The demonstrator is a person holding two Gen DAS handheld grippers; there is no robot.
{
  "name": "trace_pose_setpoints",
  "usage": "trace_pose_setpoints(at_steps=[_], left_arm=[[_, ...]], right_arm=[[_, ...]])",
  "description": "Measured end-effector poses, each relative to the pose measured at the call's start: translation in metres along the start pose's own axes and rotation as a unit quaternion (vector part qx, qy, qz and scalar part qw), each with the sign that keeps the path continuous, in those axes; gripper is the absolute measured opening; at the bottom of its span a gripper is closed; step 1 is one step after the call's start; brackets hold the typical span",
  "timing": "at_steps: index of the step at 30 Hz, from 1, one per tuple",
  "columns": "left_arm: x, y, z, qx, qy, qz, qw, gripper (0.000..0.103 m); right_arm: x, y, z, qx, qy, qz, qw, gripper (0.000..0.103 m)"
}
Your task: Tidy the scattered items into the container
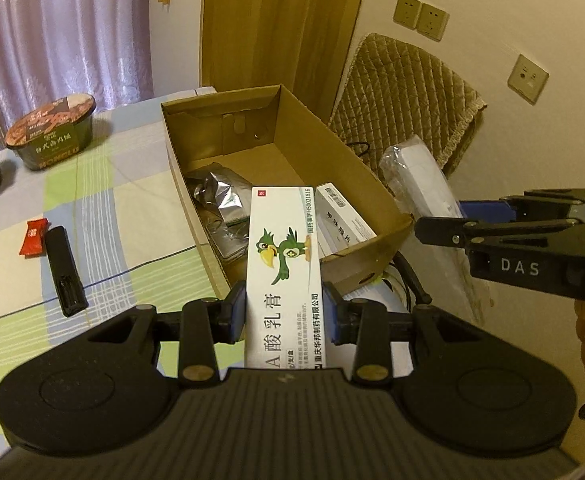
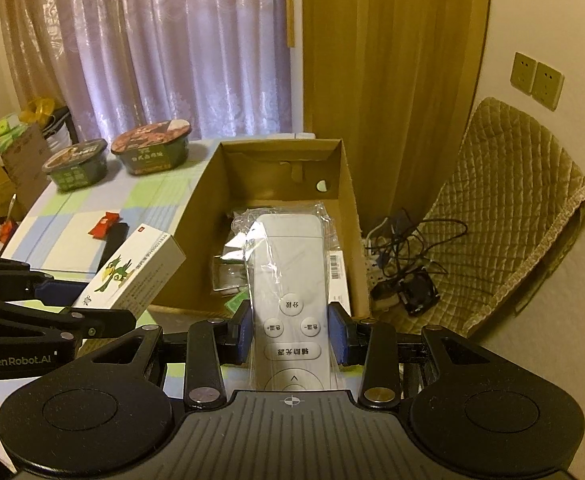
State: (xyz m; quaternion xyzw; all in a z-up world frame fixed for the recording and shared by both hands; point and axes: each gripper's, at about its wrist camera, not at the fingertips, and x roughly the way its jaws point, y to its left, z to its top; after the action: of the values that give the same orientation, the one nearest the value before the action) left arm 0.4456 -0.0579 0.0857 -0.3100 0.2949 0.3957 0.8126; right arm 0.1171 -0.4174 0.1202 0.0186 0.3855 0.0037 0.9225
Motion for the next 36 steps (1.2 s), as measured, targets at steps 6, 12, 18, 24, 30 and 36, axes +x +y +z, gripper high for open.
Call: trace_pose_setpoints(at_steps=[6,12,18,24,30,36], left_arm=[[0.008,-0.001,0.005,-0.007,-0.001,-0.002,1.0000,0.033],[0.012,0.002,0.009,-0.011,-0.005,-0.002,0.9999,0.033],[0.017,0.006,0.015,-0.020,-0.008,0.000,0.9998,0.033],[0.025,0.011,0.021,-0.027,-0.010,0.002,0.9996,0.033],[0.032,0.015,0.028,-0.030,-0.011,0.002,0.9995,0.033],[0.042,0.020,0.037,-0.034,-0.014,0.004,0.9993,0.033]], right_arm=[[0.007,-0.002,0.003,-0.001,0.002,-0.001,1.000,0.041],[0.011,-0.003,0.006,-0.003,0.003,-0.001,1.000,0.041],[0.021,-0.001,0.015,-0.012,0.003,0.000,1.000,0.041],[0.032,-0.001,0.023,-0.018,0.004,0.000,1.000,0.041],[0.044,-0.001,0.030,-0.022,0.005,0.001,1.000,0.041],[0.055,-0.002,0.037,-0.024,0.006,0.002,1.000,0.041]])
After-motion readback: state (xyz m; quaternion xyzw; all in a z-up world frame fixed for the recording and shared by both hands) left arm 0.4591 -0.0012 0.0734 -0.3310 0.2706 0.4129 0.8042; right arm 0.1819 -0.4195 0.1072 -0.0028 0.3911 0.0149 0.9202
